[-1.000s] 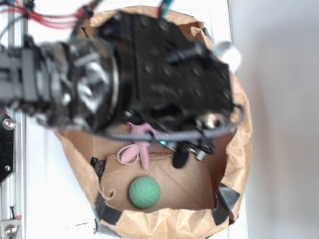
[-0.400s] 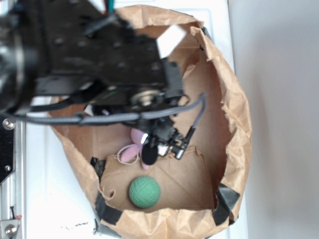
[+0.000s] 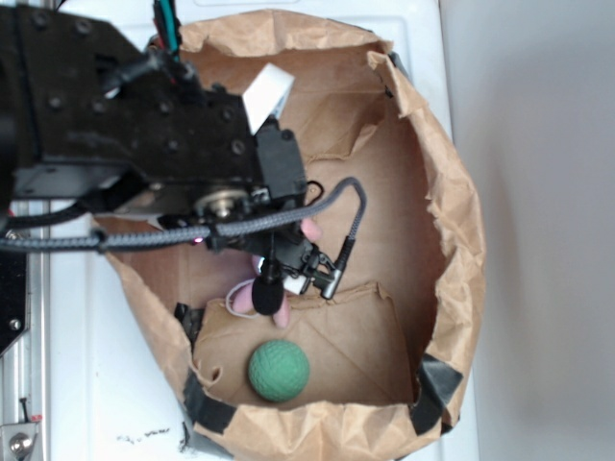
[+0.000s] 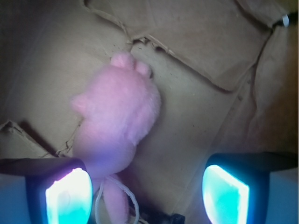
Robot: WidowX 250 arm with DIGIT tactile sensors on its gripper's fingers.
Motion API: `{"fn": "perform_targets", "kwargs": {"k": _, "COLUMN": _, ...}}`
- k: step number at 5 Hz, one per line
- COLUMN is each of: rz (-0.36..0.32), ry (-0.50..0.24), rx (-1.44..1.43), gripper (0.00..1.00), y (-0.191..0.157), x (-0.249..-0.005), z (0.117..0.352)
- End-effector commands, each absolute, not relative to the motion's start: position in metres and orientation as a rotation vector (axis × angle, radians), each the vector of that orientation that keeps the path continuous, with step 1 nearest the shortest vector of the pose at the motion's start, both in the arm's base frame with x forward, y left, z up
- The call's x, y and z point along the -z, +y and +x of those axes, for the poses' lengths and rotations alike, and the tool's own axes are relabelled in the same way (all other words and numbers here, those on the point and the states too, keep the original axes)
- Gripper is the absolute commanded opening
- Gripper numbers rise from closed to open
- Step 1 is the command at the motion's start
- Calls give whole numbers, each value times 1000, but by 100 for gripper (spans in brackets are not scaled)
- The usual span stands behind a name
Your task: Grab the pink bunny.
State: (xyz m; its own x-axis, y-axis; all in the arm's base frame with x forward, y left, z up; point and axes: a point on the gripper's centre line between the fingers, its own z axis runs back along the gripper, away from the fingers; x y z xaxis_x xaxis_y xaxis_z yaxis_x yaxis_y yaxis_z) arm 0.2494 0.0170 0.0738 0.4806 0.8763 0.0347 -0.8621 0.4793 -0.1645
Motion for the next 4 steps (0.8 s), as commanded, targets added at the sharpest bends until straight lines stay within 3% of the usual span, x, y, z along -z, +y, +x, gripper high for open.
{"fn": "perform_targets", "kwargs": {"k": 1, "rz": -169, "ry": -217, "rx": -1086, "gripper": 100, "y": 11, "x": -100, "z": 262}}
{"fn": "perform_targets", "kwargs": {"k": 4, "rz": -146, "ry": -198, "rx": -1100, "gripper": 100, "y": 9, "x": -98, "z": 272}}
